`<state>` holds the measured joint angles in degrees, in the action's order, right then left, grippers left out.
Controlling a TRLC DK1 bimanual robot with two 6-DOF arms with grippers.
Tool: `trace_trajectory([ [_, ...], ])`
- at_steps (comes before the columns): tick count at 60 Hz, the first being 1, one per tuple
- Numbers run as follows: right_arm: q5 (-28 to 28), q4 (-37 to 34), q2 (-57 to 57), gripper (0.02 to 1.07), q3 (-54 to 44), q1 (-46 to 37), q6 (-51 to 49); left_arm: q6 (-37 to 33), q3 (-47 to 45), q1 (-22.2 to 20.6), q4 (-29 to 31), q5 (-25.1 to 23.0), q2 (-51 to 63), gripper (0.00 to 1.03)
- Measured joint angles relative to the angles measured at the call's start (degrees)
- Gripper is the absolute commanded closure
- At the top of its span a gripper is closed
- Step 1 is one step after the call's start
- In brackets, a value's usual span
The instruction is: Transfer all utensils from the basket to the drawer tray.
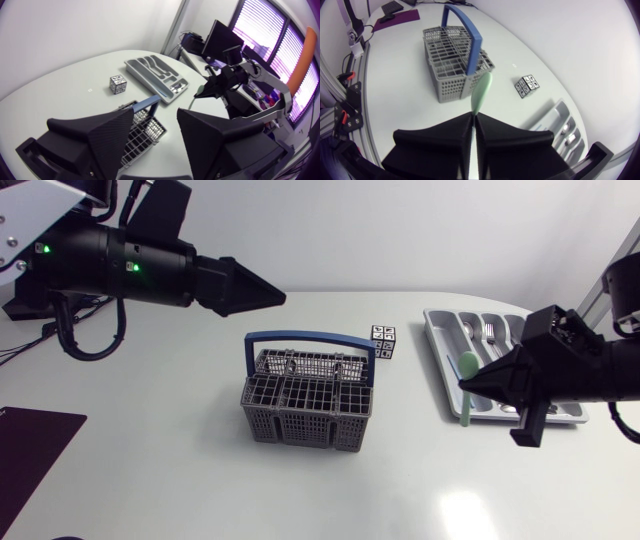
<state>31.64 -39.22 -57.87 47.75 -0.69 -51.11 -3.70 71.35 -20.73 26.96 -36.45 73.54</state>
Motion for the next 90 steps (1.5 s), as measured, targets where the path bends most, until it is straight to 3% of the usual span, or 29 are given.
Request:
trace_trajectory([
  [9, -3.91, 4.2, -0.46, 1.02, -1.88, -10.03, -7.21, -3.78, -2.49, 0.74, 0.22, 6.23, -0.22, 0.41],
  [17, -10.32, 15.3, -2.82, 1.02, -5.66, -15.37, -12.37, -5.95, -5.64, 2.45, 0.22, 8.46, -0.33, 0.41],
  [39, -18.58, 43.71, -24.68, 1.02, -9.22, -26.14, -22.71, -10.45, -11.65, 8.22, 0.2, 10.47, -0.72, 0.41],
  [55, -22.53, 55.39, -35.12, 1.0, -9.25, -26.82, -26.34, -11.85, -13.81, 9.86, 0.15, 11.1, -1.18, 0.41],
  [57, -22.69, 55.93, -35.69, 0.92, -9.29, -26.82, -26.75, -12.0, -14.1, 9.86, 0.11, 11.15, -1.2, 0.41],
  [59, -22.93, 56.28, -35.95, 0.77, -9.51, -26.82, -27.02, -12.11, -14.49, 9.86, -0.02, 11.34, -1.2, 0.41],
  [60, -22.93, 56.41, -35.95, 0.76, -9.62, -26.82, -27.19, -12.28, -14.67, 9.86, -0.04, 11.45, -1.2, 0.41],
  [61, -22.93, 56.46, -35.95, 0.62, -9.77, -26.82, -27.19, -12.48, -14.86, 9.86, -0.07, 11.52, -1.2, 0.41],
  [65, -22.93, 57.18, -35.87, 0.31, -10.64, -26.82, -27.41, -12.92, -15.72, 9.86, -0.31, 12.41, -1.2, 0.41],
  [72, -23.19, 57.2, -33.27, 0.08, -13.46, -26.8, -27.39, -13.53, -17.27, 10.49, -1.99, 13.42, -1.18, 0.41],
  [78, -24.13, 55.12, -27.5, 0.07, -16.0, -25.57, -26.88, -14.38, -17.99, 11.1, -3.23, 14.78, -1.09, 0.41],
  [90, -24.94, 40.63, -10.43, 0.07, -17.03, -14.78, -20.55, -15.02, -18.34, 11.26, -5.62, 16.76, 0.74, 0.41],
])
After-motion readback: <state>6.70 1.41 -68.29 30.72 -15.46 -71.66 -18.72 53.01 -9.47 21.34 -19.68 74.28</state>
